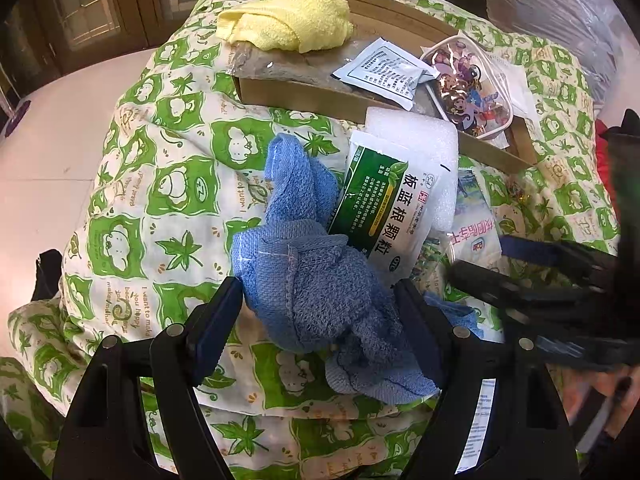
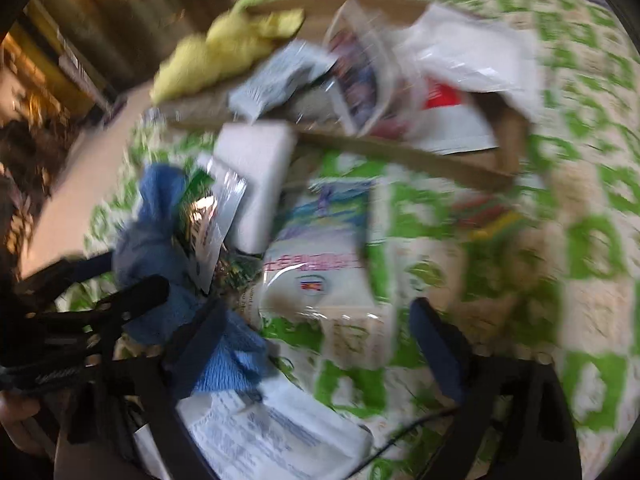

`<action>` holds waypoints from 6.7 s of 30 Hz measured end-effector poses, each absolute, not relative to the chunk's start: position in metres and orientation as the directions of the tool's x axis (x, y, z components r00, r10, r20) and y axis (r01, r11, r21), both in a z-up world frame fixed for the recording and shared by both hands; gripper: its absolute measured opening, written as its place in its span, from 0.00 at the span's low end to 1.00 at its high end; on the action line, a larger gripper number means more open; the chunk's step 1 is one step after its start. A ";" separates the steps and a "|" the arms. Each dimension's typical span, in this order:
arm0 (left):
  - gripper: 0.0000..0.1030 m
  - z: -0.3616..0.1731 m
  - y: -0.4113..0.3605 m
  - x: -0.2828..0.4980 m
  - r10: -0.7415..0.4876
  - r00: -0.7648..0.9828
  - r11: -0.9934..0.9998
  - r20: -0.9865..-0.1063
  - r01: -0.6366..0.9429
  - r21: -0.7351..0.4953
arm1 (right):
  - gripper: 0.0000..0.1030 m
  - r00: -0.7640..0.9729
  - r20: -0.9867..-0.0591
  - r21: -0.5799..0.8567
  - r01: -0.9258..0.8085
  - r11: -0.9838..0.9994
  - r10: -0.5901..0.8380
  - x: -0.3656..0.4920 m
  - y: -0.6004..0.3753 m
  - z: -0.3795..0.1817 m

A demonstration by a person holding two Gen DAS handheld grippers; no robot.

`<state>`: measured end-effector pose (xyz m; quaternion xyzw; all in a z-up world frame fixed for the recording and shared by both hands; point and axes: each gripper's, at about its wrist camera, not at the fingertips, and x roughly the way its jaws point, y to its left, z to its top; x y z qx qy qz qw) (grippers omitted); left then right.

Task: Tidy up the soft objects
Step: 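Grasp blue towel with left tool while right tool grasps Dole snack packet, then lift and carry blue towel with left tool and Dole packet with right tool to tray, then open left tool over tray while right tool releases Dole packet inside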

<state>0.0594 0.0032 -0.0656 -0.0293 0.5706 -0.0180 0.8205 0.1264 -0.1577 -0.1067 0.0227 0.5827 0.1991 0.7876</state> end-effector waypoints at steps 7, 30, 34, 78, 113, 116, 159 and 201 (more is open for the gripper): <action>0.76 -0.067 0.006 0.060 -0.070 0.342 0.997 -0.937 -0.018 -0.081 | 0.68 0.258 -0.913 0.250 -0.254 0.934 0.315 0.135 -0.160 -0.116; 0.50 -0.060 -0.010 0.061 -0.095 0.425 0.995 -0.900 0.036 -0.089 | 0.68 0.307 -0.891 0.293 -0.176 0.940 0.335 0.128 -0.178 -0.121; 0.50 -0.050 -0.012 0.058 -0.090 0.466 0.996 -0.880 0.043 -0.080 | 0.68 0.313 -0.879 0.315 -0.183 0.931 0.359 0.123 -0.178 -0.115; 0.50 -0.054 -0.012 0.058 -0.080 0.441 0.997 -0.894 0.051 -0.064 | 0.71 0.328 -0.915 0.161 -0.231 0.959 0.233 0.127 -0.162 -0.131; 0.50 0.029 0.006 0.066 -0.101 0.555 0.993 -0.826 0.108 -0.050 | 0.61 0.390 -0.845 0.295 -0.231 0.927 0.367 0.104 -0.231 -0.054; 0.50 0.034 0.008 0.070 -0.088 0.554 0.993 -0.828 0.112 -0.030 | 0.61 0.393 -0.844 0.292 -0.233 0.928 0.365 0.104 -0.229 -0.046; 0.50 0.019 -0.045 0.240 0.001 0.498 0.966 -0.867 0.222 0.128 | 0.61 0.371 -0.861 0.303 -0.176 0.936 0.349 0.273 -0.240 -0.021; 0.61 0.001 0.002 0.127 -0.041 0.508 0.994 -0.860 0.109 0.017 | 0.78 0.359 -0.818 0.427 -0.146 0.892 0.450 0.214 -0.242 -0.024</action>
